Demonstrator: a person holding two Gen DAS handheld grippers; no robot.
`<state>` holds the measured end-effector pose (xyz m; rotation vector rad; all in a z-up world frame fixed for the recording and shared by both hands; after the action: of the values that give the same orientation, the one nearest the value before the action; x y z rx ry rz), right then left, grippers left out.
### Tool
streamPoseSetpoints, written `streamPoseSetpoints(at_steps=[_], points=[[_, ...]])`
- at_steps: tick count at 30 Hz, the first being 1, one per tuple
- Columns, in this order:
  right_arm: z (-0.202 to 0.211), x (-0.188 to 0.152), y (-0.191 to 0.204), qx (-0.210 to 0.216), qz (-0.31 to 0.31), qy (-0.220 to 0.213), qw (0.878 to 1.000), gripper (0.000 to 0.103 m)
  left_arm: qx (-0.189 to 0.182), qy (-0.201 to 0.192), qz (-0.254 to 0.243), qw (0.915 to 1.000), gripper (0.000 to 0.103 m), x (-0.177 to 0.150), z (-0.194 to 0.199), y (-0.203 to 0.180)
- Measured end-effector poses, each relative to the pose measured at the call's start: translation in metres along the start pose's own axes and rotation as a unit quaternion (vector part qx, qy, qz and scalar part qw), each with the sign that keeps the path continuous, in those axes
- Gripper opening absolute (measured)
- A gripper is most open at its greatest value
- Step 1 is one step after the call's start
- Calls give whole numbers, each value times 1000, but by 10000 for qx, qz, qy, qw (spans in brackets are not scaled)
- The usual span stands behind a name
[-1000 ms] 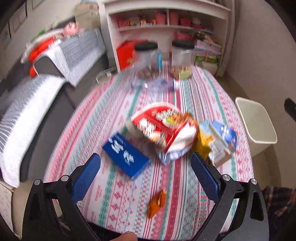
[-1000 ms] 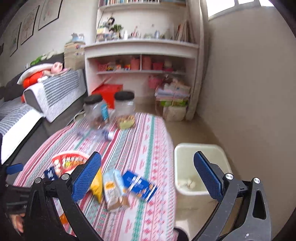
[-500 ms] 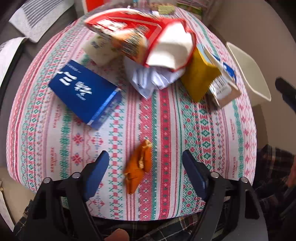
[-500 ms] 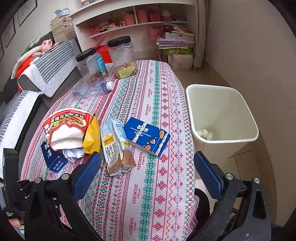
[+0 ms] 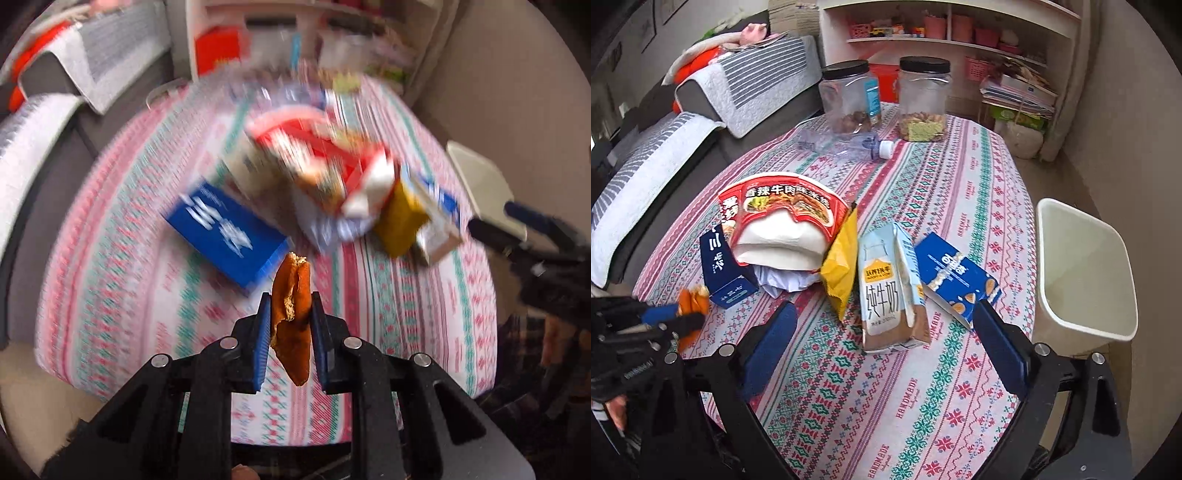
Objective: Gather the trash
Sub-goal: 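Grasp the yellow snack packet with the right tool while the left holds the orange scrap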
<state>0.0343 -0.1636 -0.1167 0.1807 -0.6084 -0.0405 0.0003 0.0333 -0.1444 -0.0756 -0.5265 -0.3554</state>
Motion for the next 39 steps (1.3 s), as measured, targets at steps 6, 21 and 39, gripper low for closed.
streamPoseSetpoints(at_steps=[6,21,39], points=[[-14,19,29,164,399,307,9986,91,156,-646,434,9968,20,60,53,49],[-63,17,33,299,324,977,9942,5,289,-1062,176,9938,21,117,26,61],[16,120,36,808,89,-1145,9901,3,191,-1614,760,9838,21,134,39,78]])
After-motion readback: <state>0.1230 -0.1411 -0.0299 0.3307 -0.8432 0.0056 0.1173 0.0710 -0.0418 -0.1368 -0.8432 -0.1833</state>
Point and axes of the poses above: each gripper's, at about its wrist camera, not at the fingertips, and z roughly against the way its jaws point, y to its left, x to its top, the point moved 5 cm from there along -z, roughly the way its jaws point, and after that the axes turned 14 degrees about -z, right-handed, at the moved point
